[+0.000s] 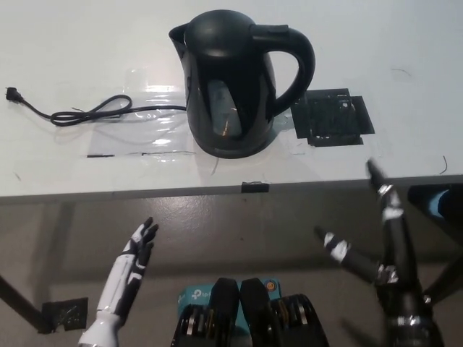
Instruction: Use the right hand to grab the handle of the kettle from the base and place it on the right side
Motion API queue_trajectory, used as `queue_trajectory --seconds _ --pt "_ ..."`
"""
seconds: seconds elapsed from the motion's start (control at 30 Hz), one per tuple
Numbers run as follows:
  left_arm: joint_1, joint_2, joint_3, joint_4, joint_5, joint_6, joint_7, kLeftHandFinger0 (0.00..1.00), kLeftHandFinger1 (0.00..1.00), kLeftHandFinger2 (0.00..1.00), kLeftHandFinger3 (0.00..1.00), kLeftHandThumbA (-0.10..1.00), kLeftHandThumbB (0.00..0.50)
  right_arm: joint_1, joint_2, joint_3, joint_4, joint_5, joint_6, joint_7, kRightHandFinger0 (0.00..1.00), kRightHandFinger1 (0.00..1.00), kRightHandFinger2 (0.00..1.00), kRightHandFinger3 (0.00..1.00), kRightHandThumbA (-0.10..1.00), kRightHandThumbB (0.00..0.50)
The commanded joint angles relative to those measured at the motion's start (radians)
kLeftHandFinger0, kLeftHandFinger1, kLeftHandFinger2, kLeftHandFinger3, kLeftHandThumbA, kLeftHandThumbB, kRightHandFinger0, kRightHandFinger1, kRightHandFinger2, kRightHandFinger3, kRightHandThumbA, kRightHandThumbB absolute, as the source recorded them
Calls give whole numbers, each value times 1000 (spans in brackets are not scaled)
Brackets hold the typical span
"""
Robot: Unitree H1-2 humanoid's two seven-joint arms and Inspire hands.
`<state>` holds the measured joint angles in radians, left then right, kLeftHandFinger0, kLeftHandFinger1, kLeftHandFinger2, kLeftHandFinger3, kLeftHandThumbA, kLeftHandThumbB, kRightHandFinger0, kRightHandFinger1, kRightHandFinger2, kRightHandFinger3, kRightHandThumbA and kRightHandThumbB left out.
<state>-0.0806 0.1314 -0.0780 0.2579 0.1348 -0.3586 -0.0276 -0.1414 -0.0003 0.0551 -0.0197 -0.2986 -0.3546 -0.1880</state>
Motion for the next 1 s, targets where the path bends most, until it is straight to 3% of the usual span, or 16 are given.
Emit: queue_trajectory --seconds 0.0,0.23,0.47,0.6,0.67,0.97 --pt "-22 6 -11 -1 23 -67 1 1000 1000 1000 1000 1000 500 -128 16 -37 -46 -50 25 -47 1000 1000 1000 1000 959 190" --pt "-18 10 -14 8 21 -76 1 1000 1000 1000 1000 1000 500 -326 2 -59 22 8 155 3 1000 1000 1000 1000 913 202" --pt "-21 8 -14 9 18 -77 1 1000 1000 1000 1000 1000 500 -530 -29 -58 212 -36 271 -2 1000 1000 1000 1000 875 201" --pt "-12 10 -15 -6 23 -68 1 1000 1000 1000 1000 1000 500 -626 -38 -53 365 -12 269 -7 1000 1000 1000 1000 823 191" --pt "-12 10 -16 -6 28 -74 3 1000 1000 1000 1000 1000 500 -678 -42 -51 445 -13 287 -13 1000 1000 1000 1000 862 227" --pt "-19 10 -10 -10 24 -72 6 1000 1000 1000 1000 1000 500 -837 -42 -36 743 -15 229 -69 1000 1000 1000 1000 872 238"
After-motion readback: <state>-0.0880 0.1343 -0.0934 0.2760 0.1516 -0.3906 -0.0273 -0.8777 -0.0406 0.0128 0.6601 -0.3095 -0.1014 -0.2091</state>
